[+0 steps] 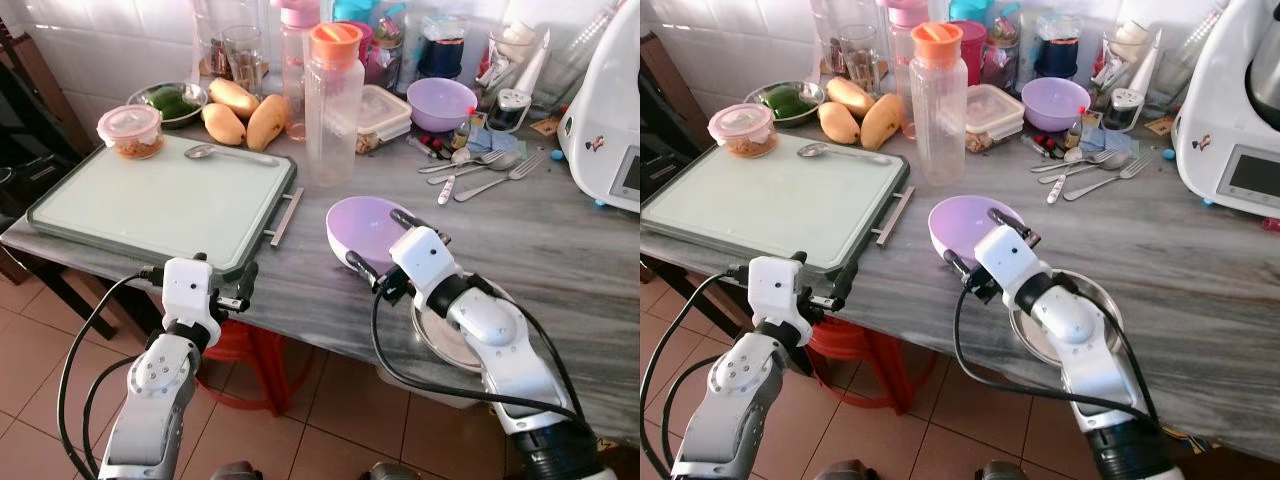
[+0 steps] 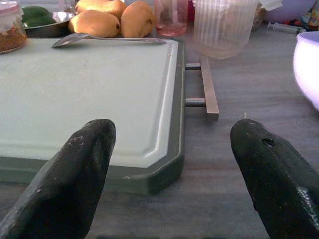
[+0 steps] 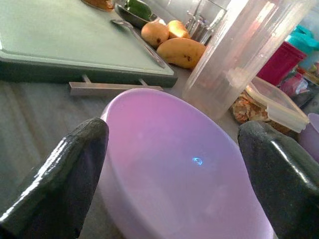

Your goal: Setting the table

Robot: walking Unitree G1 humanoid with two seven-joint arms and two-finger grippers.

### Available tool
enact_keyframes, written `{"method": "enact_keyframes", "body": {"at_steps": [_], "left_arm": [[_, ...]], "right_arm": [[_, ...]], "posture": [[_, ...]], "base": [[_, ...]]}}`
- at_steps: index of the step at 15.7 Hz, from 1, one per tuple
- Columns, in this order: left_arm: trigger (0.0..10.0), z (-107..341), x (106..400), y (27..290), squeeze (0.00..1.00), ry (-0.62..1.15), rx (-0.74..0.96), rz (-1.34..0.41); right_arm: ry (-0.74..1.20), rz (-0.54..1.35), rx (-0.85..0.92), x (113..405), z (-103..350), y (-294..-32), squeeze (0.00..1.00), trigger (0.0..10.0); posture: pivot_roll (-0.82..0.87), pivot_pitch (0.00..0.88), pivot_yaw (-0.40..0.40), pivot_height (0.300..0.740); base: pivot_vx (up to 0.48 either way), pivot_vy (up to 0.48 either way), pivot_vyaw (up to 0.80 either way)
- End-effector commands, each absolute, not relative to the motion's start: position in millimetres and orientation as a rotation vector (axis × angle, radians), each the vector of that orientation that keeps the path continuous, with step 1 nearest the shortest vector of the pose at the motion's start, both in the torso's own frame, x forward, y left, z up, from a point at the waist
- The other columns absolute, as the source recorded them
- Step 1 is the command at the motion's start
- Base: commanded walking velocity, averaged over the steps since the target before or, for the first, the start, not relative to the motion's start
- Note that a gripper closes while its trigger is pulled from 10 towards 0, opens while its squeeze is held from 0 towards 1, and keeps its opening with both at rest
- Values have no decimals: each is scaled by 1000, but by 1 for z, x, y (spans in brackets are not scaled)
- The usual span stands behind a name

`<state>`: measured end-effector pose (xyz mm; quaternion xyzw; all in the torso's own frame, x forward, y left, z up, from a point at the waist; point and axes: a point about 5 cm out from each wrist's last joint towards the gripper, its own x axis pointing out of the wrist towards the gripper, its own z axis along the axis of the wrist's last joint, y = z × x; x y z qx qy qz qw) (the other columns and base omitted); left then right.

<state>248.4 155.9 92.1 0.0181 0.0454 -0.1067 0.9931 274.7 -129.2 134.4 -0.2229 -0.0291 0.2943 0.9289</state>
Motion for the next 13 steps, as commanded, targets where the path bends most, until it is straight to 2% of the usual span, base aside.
{"method": "enact_keyframes", "body": {"at_steps": [1,6,8,10,13], "left_arm": [[10000,93,249,156,0,88,34,-218],[10000,92,250,156,0,89,35,-216],[10000,92,250,156,0,86,29,-219],[10000,92,250,156,0,87,29,-218],[10000,91,249,155,0,91,28,-225]], "right_arm": [[-94,593,-441,273,144,-129,1000,10000],[-214,465,-390,266,160,-122,1000,10000],[-208,205,-375,260,162,-146,1000,10000],[-190,178,-378,257,158,-149,1000,10000],[-136,39,-377,232,147,-167,1000,10000]], "posture": [[-51,0,28,740],[-55,0,28,740],[-59,0,27,740],[-61,0,27,740],[-69,0,32,740]], "base": [[0,0,0],[0,0,0],[0,0,0],[0,0,0],[0,0,0]]}}
